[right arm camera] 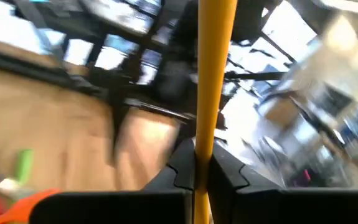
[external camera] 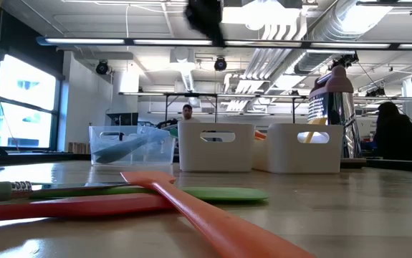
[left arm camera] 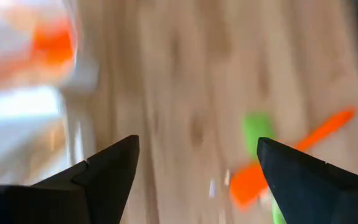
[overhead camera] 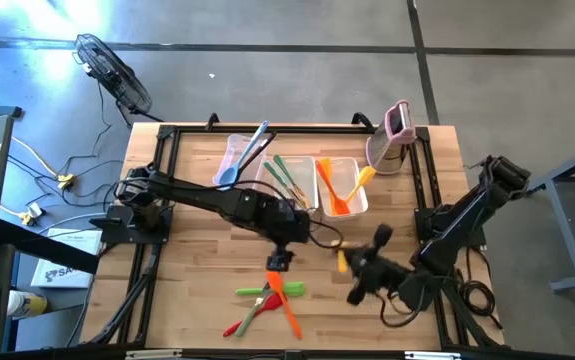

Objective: Pick & Place Kitchen Items
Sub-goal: Put the yellow spatula into the right white bin

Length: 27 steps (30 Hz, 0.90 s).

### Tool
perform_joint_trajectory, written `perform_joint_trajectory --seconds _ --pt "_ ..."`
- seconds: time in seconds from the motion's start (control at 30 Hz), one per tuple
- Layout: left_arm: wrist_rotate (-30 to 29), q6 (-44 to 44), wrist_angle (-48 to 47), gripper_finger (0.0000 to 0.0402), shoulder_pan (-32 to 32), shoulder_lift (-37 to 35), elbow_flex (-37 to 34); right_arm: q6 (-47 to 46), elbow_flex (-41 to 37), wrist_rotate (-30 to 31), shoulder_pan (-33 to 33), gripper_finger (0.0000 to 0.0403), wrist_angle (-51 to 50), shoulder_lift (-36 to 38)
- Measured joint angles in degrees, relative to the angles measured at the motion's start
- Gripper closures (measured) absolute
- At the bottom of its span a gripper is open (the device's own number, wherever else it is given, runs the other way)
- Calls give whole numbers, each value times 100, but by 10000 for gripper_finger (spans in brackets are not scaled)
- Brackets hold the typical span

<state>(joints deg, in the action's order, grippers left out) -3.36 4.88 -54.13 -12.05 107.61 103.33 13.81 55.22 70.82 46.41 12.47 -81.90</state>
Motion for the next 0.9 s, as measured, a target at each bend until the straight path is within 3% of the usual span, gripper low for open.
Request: perform_joint_trajectory --seconds 0.07,0.17,0.43,0.7,0.9 --pt "-135 492 -703 80 -5 0 0 -727 0 273 -35 397 -578 268" --pt "-311 1342 -1580 80 -79 21 -2 -1966 0 4 -240 397 -1518 773" --pt "-810 2002 -2259 80 -571 44 -7 -4540 2 -2125 -1770 397 -3775 1666" --pt "-1377 2260 -2335 80 -1117 44 -4 -4564 2 -4100 -3447 397 -3860 1550" --pt "-1625 2393 -2371 80 -1401 44 -4 -4342 -123 -5144 -4611 397 -3759 1430"
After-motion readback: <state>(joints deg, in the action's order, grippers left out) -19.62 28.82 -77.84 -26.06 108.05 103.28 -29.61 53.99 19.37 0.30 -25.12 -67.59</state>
